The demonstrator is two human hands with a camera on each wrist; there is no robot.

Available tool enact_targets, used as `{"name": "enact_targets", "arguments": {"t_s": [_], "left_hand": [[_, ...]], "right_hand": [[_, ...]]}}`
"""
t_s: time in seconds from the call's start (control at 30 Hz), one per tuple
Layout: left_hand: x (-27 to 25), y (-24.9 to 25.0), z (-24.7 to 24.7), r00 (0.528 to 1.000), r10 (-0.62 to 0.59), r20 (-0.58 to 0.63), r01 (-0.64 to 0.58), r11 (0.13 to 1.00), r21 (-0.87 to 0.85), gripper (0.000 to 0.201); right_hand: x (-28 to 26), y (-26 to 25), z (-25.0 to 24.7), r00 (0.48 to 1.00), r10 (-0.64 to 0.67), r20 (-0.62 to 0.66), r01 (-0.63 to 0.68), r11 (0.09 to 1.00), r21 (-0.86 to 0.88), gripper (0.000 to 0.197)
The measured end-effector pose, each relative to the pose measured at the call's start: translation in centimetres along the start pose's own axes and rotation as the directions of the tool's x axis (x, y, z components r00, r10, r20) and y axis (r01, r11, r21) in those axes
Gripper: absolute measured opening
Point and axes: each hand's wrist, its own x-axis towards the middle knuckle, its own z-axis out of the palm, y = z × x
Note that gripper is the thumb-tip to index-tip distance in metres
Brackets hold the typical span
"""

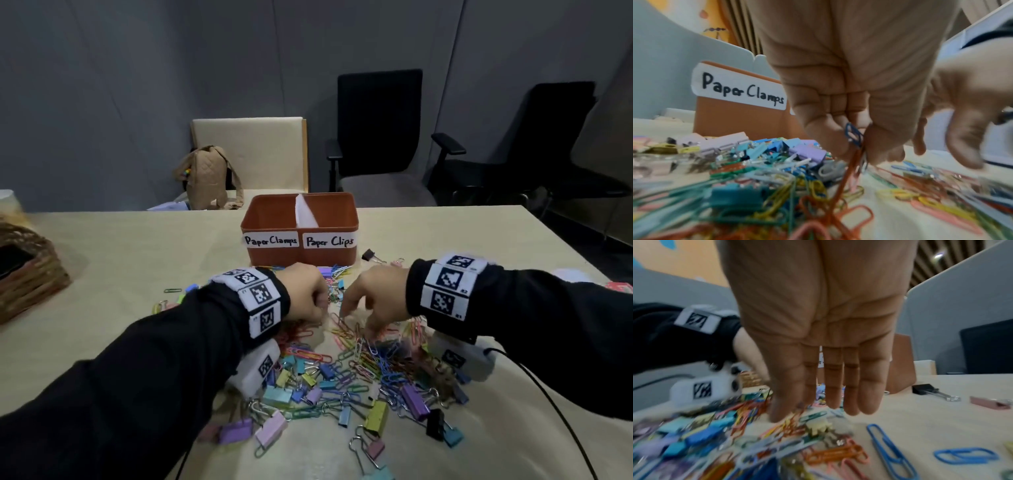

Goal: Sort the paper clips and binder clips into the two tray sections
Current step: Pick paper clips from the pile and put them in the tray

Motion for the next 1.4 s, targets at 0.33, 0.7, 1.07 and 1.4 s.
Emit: {"name": "enact_targets", "arguments": {"t_s": [0.33,0.7,1.07,1.4], "left_hand": [[-1.5,-3.1,-2.9,0.976,-0.194,-0.099,0.152,0.932,-0.33,0.006],[-1.8,-3.4,-4.2,0.959,-0.235,-0.16,0.078,0.76,-0.645,0.012],[0.4,-2.9,-7.1,0.935,-0.283,-0.215,0.035,0.675,-0.737,0.006],[6.8,-2.6,-9.1,0.803,-0.49,-0.339,0.042,0.615,-0.788,0.021]], "right_hand": [[1.2,-2.5,2.4,0.975,-0.221,-0.008,0.213,0.947,-0.241,0.031],[1.4,-2.7,2.3,0.984,-0.172,-0.037,0.171,0.985,-0.033,0.019],[1.4,1.9,-4.2,0.893,0.226,-0.389,0.074,0.779,0.623,0.029],[7.0,3.9,-8.7,0.703,0.604,-0.376,0.098,0.441,0.892,0.028]]}}
